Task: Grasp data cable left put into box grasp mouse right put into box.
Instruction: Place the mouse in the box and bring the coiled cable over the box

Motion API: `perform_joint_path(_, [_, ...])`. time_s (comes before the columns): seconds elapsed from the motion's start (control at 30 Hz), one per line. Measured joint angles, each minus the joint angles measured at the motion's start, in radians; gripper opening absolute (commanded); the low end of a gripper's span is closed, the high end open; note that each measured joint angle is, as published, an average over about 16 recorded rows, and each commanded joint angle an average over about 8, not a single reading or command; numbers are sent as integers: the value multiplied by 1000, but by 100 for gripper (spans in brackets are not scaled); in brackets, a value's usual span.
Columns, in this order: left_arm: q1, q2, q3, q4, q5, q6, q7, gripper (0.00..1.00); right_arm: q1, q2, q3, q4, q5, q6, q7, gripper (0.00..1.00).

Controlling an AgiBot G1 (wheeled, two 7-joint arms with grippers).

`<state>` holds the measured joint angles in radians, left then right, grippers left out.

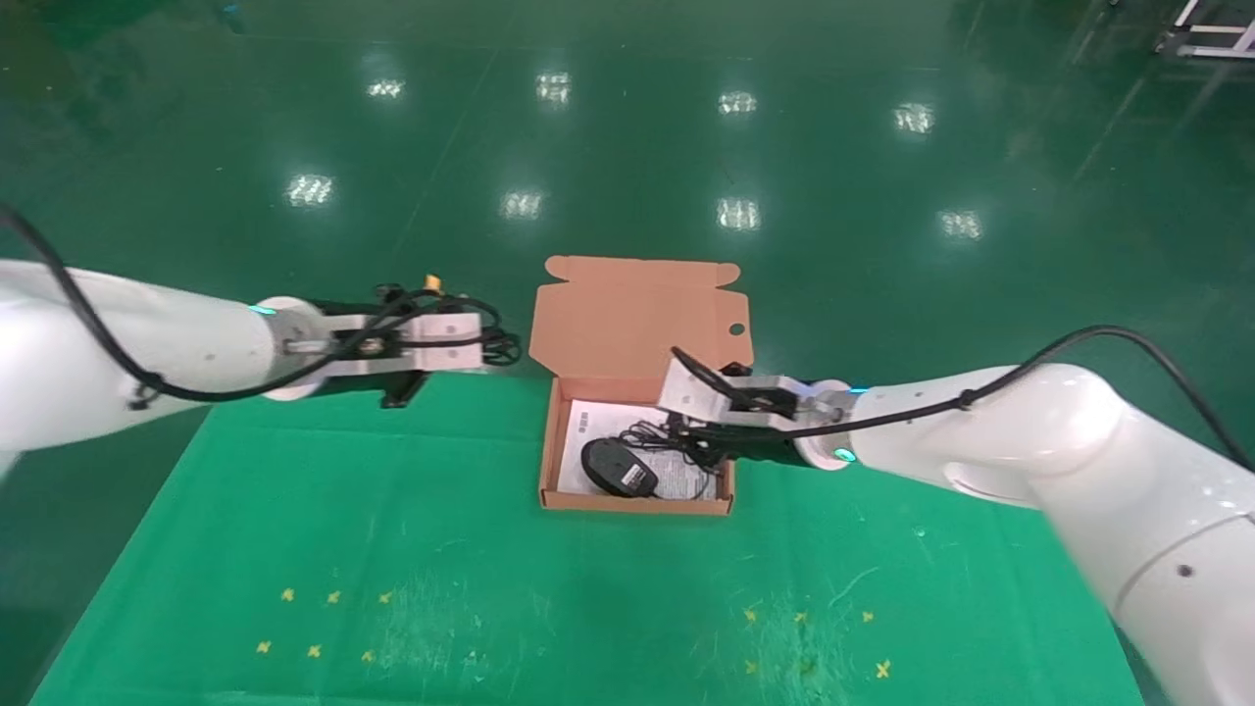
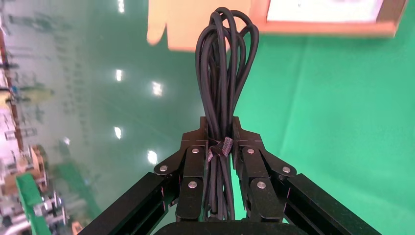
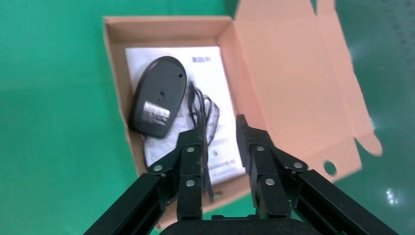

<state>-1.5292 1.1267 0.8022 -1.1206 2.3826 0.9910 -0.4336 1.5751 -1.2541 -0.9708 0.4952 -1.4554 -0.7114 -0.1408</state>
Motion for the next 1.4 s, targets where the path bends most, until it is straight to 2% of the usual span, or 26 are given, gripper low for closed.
perform_joint_path(0.3, [47, 151, 50, 135, -22, -167, 89, 0, -1, 201, 2, 235, -26, -16, 101, 100])
perform_joint_path(0.63, [67, 241, 180, 282, -126, -364, 172, 0, -5, 429, -26, 584, -142, -31, 341, 100])
perform_joint_path(0.9, [58, 251, 280, 328, -195, -446, 169, 100, -5, 524, -47, 749, -232, -42, 487, 100])
perform_joint_path(1.13, [54, 254, 302, 339, -208, -462, 159, 100, -5, 542, -53, 782, -255, -47, 516, 100])
perform_joint_path(1.4, [50, 242, 298, 320, -203, -461, 160, 100, 3, 531, -46, 767, -248, -39, 501, 100])
